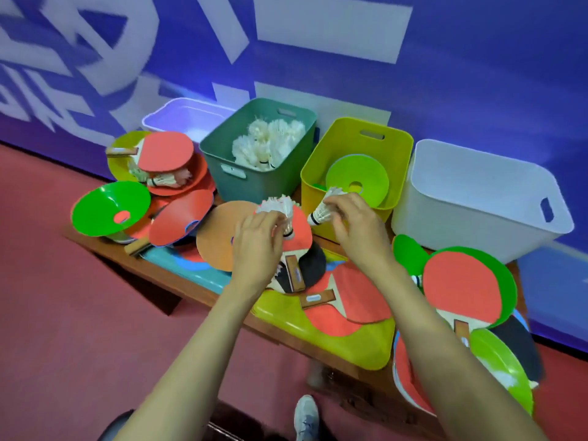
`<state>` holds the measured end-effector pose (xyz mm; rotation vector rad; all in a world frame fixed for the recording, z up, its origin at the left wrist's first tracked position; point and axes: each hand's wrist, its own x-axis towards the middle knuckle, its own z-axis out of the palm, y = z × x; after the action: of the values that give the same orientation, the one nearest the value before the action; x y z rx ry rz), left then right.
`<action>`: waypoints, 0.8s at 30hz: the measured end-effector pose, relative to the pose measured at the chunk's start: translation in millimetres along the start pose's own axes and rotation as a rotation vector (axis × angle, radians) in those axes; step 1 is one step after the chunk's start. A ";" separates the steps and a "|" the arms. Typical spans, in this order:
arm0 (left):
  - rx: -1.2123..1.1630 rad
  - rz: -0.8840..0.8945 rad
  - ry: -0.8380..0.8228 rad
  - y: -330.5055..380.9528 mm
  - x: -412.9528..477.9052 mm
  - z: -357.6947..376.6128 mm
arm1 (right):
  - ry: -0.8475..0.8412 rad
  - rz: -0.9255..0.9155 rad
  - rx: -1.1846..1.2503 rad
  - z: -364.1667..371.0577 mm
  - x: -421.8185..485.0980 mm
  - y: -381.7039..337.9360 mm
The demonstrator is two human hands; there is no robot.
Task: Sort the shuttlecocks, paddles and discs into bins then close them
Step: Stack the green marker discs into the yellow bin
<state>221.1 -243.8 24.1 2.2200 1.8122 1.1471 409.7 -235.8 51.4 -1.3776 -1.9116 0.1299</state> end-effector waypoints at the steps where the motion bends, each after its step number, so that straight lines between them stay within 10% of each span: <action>1: -0.021 -0.013 0.011 -3.2 14.7 0.1 | 0.004 -0.002 0.009 4.2 16.9 3.5; 13: -0.144 -0.109 0.063 -85.8 172.2 3.9 | 0.041 0.034 0.077 88.5 175.1 17.8; 24: 0.212 0.061 -0.373 -190.0 358.3 77.4 | -0.110 0.388 -0.203 196.0 332.6 53.5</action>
<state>121.1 155.3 57.6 2.4127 1.7839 0.5148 285.9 133.7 58.8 -1.9049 -1.7600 0.2077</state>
